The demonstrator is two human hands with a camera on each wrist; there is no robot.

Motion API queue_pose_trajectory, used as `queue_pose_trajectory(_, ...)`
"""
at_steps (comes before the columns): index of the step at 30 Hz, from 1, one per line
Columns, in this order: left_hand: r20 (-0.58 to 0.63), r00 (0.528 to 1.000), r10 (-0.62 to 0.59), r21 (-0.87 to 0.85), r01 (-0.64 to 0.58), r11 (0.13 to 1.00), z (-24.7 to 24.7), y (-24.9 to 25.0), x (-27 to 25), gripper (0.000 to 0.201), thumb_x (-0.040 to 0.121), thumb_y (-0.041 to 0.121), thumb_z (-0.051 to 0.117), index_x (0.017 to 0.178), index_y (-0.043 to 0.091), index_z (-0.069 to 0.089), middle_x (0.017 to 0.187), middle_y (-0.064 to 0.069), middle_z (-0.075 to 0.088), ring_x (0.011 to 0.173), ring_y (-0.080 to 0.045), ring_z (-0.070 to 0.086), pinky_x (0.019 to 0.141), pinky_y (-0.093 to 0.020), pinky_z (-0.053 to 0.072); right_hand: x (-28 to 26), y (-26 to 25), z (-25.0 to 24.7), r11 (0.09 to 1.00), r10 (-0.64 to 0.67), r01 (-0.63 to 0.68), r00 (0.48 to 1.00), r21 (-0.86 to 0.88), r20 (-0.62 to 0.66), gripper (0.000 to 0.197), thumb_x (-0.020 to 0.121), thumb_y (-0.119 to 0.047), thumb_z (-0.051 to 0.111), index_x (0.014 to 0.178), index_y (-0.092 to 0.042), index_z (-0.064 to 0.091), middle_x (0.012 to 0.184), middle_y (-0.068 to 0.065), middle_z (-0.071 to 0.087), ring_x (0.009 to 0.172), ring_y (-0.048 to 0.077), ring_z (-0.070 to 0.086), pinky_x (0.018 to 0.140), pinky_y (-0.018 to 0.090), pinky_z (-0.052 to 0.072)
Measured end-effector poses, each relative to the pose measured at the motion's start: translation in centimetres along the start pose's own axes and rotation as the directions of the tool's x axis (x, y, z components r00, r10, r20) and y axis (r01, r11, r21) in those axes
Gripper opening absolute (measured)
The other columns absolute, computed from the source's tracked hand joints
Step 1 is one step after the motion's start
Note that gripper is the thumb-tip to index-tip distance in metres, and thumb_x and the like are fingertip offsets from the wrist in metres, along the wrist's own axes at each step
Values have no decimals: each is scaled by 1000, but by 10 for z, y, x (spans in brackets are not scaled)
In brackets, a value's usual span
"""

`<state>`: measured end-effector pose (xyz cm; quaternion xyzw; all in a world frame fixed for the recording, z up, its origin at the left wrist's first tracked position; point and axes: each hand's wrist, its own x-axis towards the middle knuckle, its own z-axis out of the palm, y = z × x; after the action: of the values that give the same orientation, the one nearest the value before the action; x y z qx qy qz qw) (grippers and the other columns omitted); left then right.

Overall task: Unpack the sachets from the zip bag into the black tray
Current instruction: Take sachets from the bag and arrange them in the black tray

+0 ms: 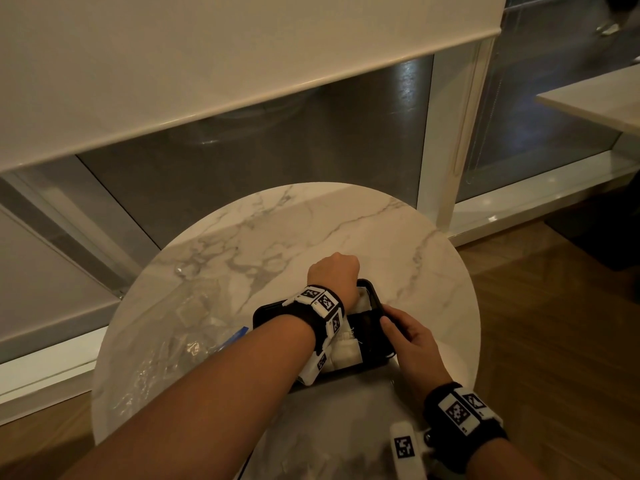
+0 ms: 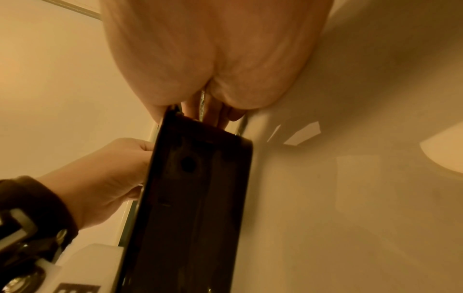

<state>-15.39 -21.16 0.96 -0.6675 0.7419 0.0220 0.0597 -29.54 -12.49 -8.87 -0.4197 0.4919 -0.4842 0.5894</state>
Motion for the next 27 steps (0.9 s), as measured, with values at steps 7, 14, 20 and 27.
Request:
queue_pose_trajectory(7, 126, 982, 143, 62, -152, 986, -4, 14, -11, 12, 85, 27, 67, 88, 16, 70, 72, -1, 55, 63, -25, 53, 58, -32, 46, -1, -2, 0, 1000, -29, 29, 999, -8, 33, 27, 100, -16, 56, 123, -24, 67, 111, -7, 74, 102, 6, 69, 78, 17, 56)
queue_pose_trajectory(14, 215, 965, 147, -2, -150, 989, -1, 11, -12, 15, 86, 22, 63, 96, 16, 72, 87, -5, 69, 74, -25, 61, 60, -31, 48, 2, 0, -1, 999, -45, 46, 998, -16, 42, 27, 100, -17, 56, 123, -24, 67, 112, -6, 74, 106, 9, 69, 87, 25, 55)
queue_pose_trajectory(20, 189, 970, 151, -158, -122, 980, -10, -1, -16, 23, 85, 26, 65, 105, 23, 75, 97, -1, 73, 85, -23, 68, 71, -34, 59, 2, 2, 0, 999, -35, 36, 999, -19, 33, 26, 100, -19, 56, 123, -25, 67, 112, -6, 74, 106, 10, 69, 90, 28, 55)
queue_pose_trajectory(27, -39, 996, 78, -416, -87, 905, -44, -23, -60, 22, 93, 43, 61, 103, 30, 75, 97, 12, 72, 87, -8, 65, 78, -33, 57, 1, 4, 2, 1000, 9, -8, 1000, 22, -12, 20, 98, -20, 59, 114, -26, 71, 107, -1, 74, 105, 17, 69, 94, 38, 55)
